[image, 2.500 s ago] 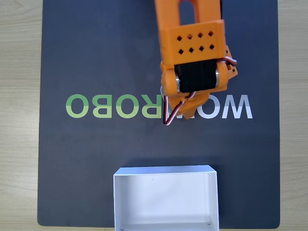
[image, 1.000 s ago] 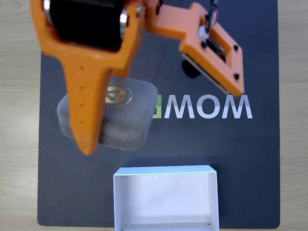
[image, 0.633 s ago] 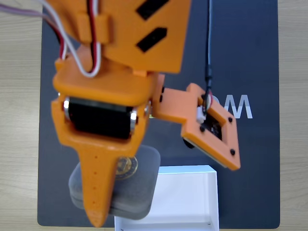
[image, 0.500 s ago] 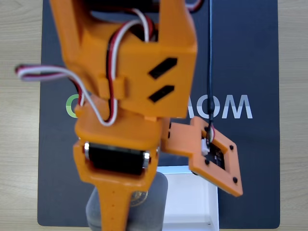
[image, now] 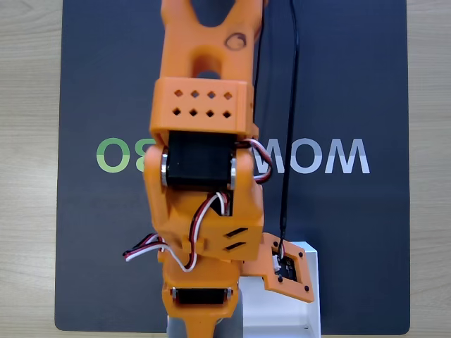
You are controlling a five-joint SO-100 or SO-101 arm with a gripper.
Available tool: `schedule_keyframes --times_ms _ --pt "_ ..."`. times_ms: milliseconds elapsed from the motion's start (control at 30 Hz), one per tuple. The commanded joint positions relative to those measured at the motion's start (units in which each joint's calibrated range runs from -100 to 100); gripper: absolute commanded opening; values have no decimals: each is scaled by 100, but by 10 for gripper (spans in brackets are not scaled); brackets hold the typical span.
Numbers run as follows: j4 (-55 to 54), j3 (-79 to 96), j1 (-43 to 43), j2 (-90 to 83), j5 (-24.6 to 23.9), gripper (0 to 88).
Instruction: Grab the usb to bin
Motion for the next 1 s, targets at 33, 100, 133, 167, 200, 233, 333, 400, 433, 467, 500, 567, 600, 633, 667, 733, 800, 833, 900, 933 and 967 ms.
schedule_keyframes --times_ms 33,100,133,167,200,233,333,400,433,467,500,567,600,633,667,733,800,833,900,933,967 --pt "123 -724 -154 1 292 138" --pt "132 -697 -196 -8 340 145" --pt "132 -679 -204 -8 371 145" --pt "132 -670 -204 -8 408 145" --pt "132 -670 -204 -16 440 145" --pt "132 -670 -204 -25 466 145" --pt "132 -652 -204 -118 576 145" --pt "132 -607 -213 -262 603 145" --pt "132 -526 -221 -338 603 145" --pt "132 -435 -238 -432 603 145" --pt "132 -300 -272 -525 603 145" --pt "132 35 -305 -703 603 145" --pt "132 206 -322 -779 603 145" --pt "132 369 -322 -856 603 145" --pt "132 504 -330 -915 603 145" --pt "132 748 -330 -1025 603 146" --pt "132 956 -330 -1127 603 149" --pt "132 1055 -330 -1178 603 161" --pt "132 1236 -330 -1271 603 206" --pt "132 1308 -330 -1296 603 234" --pt "141 1371 -330 -1313 603 261"
